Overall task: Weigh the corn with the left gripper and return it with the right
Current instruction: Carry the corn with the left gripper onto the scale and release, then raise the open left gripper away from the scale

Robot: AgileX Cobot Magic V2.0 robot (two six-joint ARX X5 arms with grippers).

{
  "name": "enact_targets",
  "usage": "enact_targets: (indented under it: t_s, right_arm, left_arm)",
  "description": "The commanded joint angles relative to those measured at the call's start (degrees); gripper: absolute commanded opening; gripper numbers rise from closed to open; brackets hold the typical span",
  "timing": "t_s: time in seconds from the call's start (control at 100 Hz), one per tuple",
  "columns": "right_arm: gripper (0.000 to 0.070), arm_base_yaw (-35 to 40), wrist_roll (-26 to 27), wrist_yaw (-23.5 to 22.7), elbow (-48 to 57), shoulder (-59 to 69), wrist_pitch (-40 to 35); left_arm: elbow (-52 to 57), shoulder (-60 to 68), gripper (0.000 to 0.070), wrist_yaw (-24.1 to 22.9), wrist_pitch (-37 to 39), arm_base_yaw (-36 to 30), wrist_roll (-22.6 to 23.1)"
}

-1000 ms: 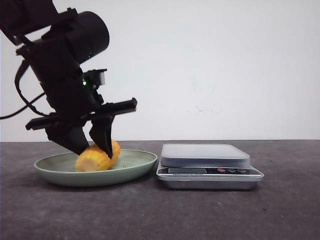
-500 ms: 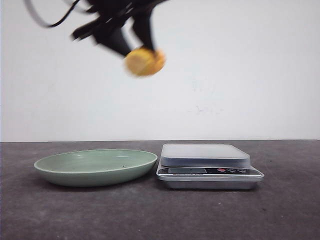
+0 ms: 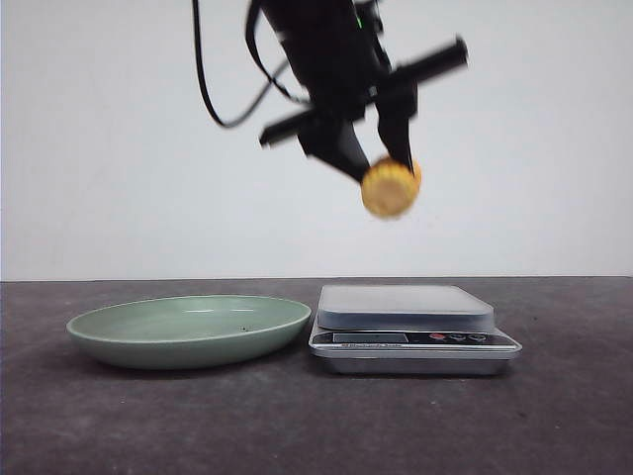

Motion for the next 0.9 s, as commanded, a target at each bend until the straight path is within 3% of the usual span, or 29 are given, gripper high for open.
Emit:
enact_targets:
  t_s: [0.0, 0.45, 0.54, 0.71, 0.76, 0.89]
  right_arm:
    - [0.0508, 0.24, -0.48, 0.02, 1.03, 0.31, 0.09]
    - [0.0509, 0.24, -0.48, 0.02, 1.03, 0.31, 0.04]
    - [0.0509, 0.24, -0.48, 0.02, 1.03, 0.31, 0.02]
    - [0.0509, 0.24, -0.48, 0.0, 1.03, 0.31, -0.17]
    - [0.0509, 0.24, -0.48, 0.0, 1.03, 0.31, -0.33]
    - [0.0509, 0.22, -0.5, 0.02, 1.03, 0.31, -0.87]
  left_arm:
    - [1.57, 2.43, 0.0007, -0.44, 0.74, -0.59, -1.49]
    - [1.57, 9.18, 0.0015, -1.29, 0.28, -0.31, -2.25]
    - [1.6, 9.25, 0.0093, -1.25, 0.31, -0.33, -1.92]
    - [1.6, 9.22, 0.0371, -1.16, 0.17, -0.46, -1.7]
    - [1.6, 9.22, 0.0408, -1.14, 0.13, -0.46, -1.73]
    - [1.75, 9.16, 0.0408, -0.72, -0.04, -0.61, -1.75]
